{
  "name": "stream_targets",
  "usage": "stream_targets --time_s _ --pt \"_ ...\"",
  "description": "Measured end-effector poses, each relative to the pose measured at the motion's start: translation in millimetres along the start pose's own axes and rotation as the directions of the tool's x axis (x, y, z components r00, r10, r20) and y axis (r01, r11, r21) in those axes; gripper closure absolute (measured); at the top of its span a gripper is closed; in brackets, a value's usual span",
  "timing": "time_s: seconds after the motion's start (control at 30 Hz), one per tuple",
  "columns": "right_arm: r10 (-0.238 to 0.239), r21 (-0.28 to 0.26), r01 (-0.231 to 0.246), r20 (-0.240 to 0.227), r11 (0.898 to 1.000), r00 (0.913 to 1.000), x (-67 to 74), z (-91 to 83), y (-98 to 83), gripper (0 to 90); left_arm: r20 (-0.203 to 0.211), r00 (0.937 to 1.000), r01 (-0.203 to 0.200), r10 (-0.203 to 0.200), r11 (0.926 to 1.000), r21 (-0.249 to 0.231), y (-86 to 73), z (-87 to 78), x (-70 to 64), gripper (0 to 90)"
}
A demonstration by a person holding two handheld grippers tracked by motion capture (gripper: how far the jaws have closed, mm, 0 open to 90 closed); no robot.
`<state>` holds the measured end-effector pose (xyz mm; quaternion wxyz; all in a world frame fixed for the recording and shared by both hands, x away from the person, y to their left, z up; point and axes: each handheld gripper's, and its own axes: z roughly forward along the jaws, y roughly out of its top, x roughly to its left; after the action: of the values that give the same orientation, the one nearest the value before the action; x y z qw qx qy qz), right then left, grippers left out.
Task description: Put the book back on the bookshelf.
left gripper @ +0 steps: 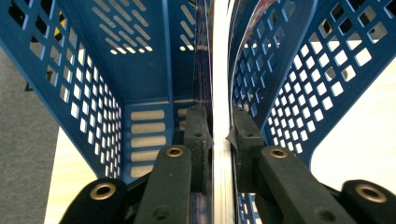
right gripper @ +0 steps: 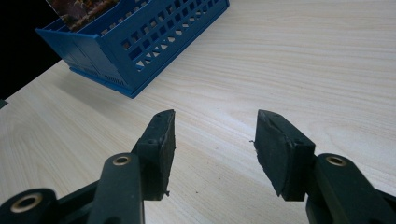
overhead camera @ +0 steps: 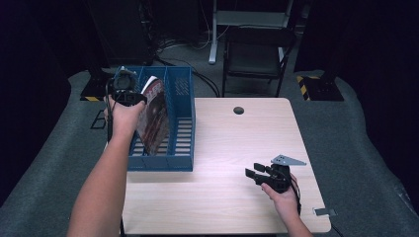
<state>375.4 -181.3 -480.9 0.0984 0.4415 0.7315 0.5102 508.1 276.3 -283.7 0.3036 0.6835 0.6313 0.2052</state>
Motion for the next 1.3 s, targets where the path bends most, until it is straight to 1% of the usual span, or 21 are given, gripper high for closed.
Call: stream_targets --time_s 0.03,0.13,0.3,0.37,0.43,0.47,0.57,0.6,0.63,0.7,0.83,0.87,0.9,0.93,1.0,1.1,1.3 --pt "0.008 0.001 -0.008 -0.002 1.0 1.0 0.3 -0.1 -0.1 47.5 -0.002 1.0 0.0 0.0 1.0 0.005 -0.6 -0.7 0.6 77.8" --pt "0.013 0.002 -0.013 -0.002 1.0 0.9999 0.2 -0.2 -0.2 47.3 -0.001 1.0 0.0 0.0 0.9999 0.013 -2.0 -3.5 3.8 76.6" --pt "0.007 0.004 -0.007 -0.004 1.0 1.0 0.6 0.7 -0.2 47.1 -0.003 1.0 -0.005 0.005 0.9999 0.009 -4.3 -10.4 7.9 76.4" --pt "0.002 0.004 -0.002 -0.004 1.0 1.0 0.3 0.9 -0.4 47.1 0.001 1.0 -0.009 0.009 0.9999 0.011 -5.2 -13.3 9.3 76.5" --pt "0.005 0.004 -0.005 -0.001 1.0 1.0 0.0 1.1 -0.7 47.1 0.009 0.9999 -0.007 0.007 0.9999 0.011 -6.0 -15.5 10.2 76.6" --pt "0.011 0.006 -0.011 -0.001 1.0 0.9999 0.4 1.1 -0.7 47.1 0.013 0.9999 -0.005 0.005 0.9998 0.019 -6.4 -16.8 10.1 76.8" --pt "0.005 0.003 -0.005 0.001 1.0 1.0 0.4 2.0 -0.9 47.1 0.019 0.9995 -0.026 0.026 0.9994 0.023 -6.0 -19.9 10.4 78.4" --pt "0.007 0.01 -0.007 -0.001 1.0 1.0 0.9 1.9 -0.9 47.1 0.024 0.9994 -0.026 0.026 0.9993 0.025 -5.8 -20.7 9.9 78.9" --pt "-0.001 0.008 0.001 -0.005 1.0 1.0 0.6 2.4 -1.0 47.1 0.028 0.9992 -0.029 0.029 0.9992 0.028 -5.3 -21.6 9.6 79.2" --pt "0.003 0.011 -0.002 -0.005 1.0 1.0 1.2 2.6 -1.0 47.1 0.025 0.999 -0.038 0.037 0.9987 0.032 -4.8 -21.7 9.0 81.2" --pt "0.001 0.007 -0.001 -0.006 1.0 1.0 0.8 2.5 -1.1 47.0 0.027 0.9988 -0.043 0.041 0.9979 0.048 -3.6 -20.4 7.6 81.5" --pt "0.0 0.008 0.0 -0.004 1.0 1.0 0.5 2.2 -1.1 47.0 0.026 0.9988 -0.042 0.041 0.9978 0.051 -3.6 -19.5 7.1 81.5" --pt "0.002 0.009 -0.002 -0.004 1.0 1.0 0.4 2.1 -1.1 47.0 0.028 0.9992 -0.029 0.027 0.9979 0.057 -3.4 -18.6 6.0 81.5" --pt "0.006 0.005 -0.006 -0.003 1.0 1.0 0.5 2.2 -1.1 47.0 0.029 0.9992 -0.028 0.026 0.9976 0.063 -3.1 -18.2 5.7 81.5" --pt "0.005 0.004 -0.005 -0.004 1.0 1.0 0.4 2.0 -1.0 47.0 0.029 0.9989 -0.041 0.038 0.9963 0.075 -2.2 -17.8 6.0 81.5" --pt "0.005 0.004 -0.005 -0.003 1.0 1.0 0.2 1.8 -1.0 47.0 0.032 0.9992 -0.028 0.025 0.9964 0.08 -1.9 -17.5 5.6 82.6" --pt "0.006 0.003 -0.006 -0.001 1.0 1.0 0.3 1.7 -0.9 46.9 0.029 0.9993 -0.025 0.023 0.9962 0.084 -1.4 -17.2 6.9 83.2"
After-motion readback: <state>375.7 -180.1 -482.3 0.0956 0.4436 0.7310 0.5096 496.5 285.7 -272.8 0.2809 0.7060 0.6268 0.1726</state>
